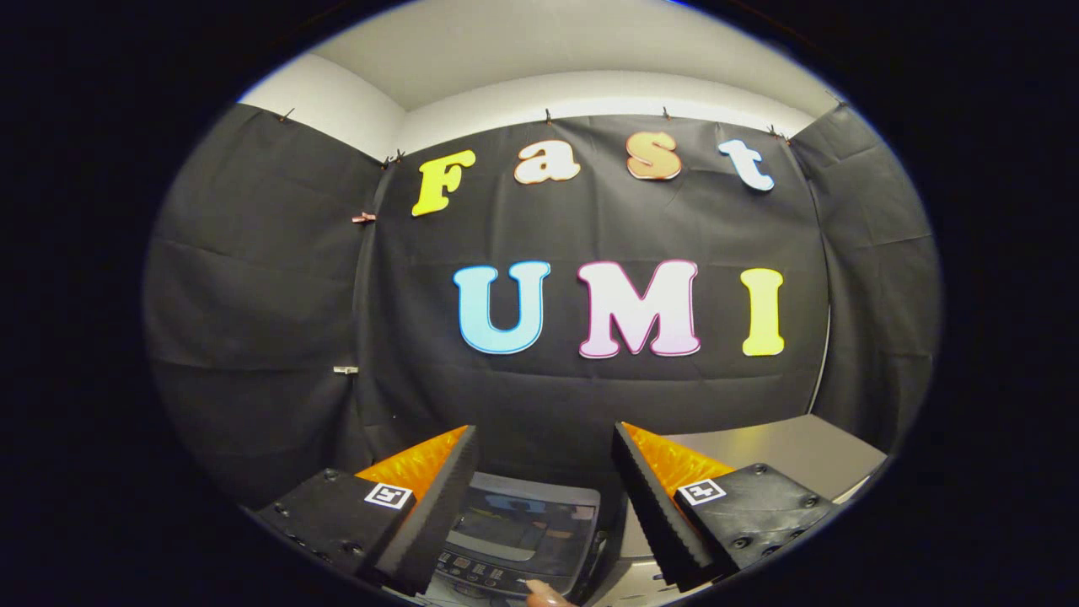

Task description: Put the clothes into the washing machine and then close the washing machine lid.

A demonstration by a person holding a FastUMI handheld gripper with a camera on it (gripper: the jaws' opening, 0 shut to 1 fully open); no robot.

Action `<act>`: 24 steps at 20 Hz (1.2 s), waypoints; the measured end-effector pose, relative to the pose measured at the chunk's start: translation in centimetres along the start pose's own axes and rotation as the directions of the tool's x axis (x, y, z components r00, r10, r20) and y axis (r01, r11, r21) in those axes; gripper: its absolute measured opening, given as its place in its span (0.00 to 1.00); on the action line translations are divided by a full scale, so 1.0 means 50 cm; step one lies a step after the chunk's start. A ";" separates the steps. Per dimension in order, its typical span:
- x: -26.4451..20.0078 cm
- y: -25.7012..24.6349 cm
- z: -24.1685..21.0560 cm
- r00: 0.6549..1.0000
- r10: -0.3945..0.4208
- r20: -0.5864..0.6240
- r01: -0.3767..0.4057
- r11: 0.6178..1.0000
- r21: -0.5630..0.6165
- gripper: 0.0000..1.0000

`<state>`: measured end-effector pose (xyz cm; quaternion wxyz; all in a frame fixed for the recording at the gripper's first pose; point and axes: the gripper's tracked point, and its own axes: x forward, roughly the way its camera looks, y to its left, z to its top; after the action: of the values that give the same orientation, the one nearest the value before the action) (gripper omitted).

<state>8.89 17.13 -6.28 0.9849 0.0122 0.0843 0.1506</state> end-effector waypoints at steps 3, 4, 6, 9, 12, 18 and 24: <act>-0.055 -0.023 0.029 0.999 -0.003 0.053 0.004 1.000 -0.006 0.98; -0.073 -0.035 0.037 0.998 -0.012 0.069 0.013 1.000 -0.007 0.98; -0.109 -0.045 0.051 0.995 -0.025 0.101 0.027 0.999 -0.021 0.98; -0.158 -0.068 0.065 0.988 -0.065 0.140 0.071 0.997 -0.041 0.98; -0.196 -0.090 0.078 0.979 -0.103 0.175 0.108 0.994 -0.020 0.98; -0.245 -0.112 0.098 0.968 -0.137 0.212 0.136 0.991 0.021 0.98; -0.270 -0.123 0.104 0.963 -0.152 0.224 0.151 0.988 0.023 0.98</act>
<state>-1.13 7.23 0.73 0.9967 0.0257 -0.0264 0.0723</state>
